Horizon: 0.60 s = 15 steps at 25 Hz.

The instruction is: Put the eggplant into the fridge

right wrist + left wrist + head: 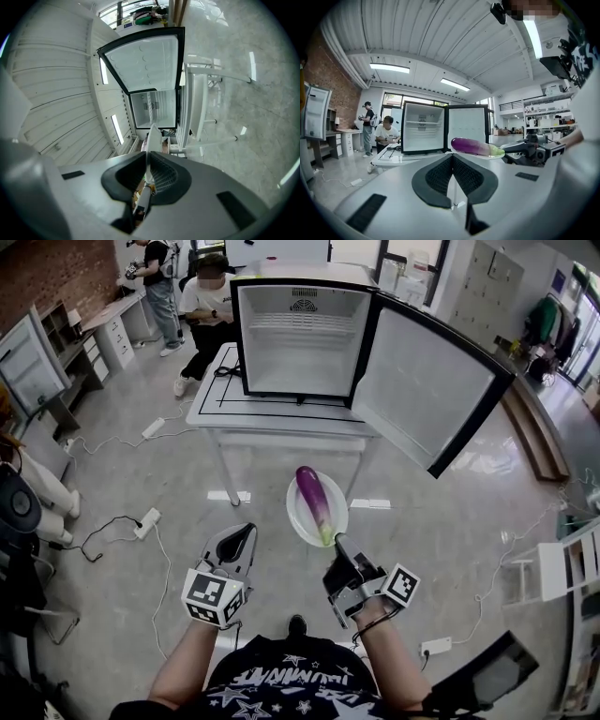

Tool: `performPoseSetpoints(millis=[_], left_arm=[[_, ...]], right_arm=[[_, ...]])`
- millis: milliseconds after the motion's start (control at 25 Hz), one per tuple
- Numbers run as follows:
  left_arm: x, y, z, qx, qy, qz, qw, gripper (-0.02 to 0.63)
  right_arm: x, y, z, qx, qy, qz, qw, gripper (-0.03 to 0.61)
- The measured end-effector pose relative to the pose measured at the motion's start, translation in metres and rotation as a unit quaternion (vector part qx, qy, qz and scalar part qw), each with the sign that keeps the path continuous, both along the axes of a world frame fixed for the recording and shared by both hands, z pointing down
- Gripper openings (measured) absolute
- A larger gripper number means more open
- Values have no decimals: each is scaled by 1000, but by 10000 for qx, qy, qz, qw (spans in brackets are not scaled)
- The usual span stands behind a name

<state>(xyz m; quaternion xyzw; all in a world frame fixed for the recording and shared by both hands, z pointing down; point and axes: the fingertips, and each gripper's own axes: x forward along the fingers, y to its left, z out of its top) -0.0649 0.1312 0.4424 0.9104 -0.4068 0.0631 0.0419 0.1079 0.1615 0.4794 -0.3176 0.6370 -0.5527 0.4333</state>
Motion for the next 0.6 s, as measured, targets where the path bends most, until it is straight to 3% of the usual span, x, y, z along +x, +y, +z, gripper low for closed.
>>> performPoseSetpoints(millis=[280, 600], left_arm=[[26, -24, 6, -53, -11, -124, 9999, 9], [33, -36, 9, -128, -120, -185, 9997, 9]], right_arm=[[31, -32, 1, 3, -51, -40, 10000, 23], [40, -44, 5, 29, -217, -67, 9997, 23]])
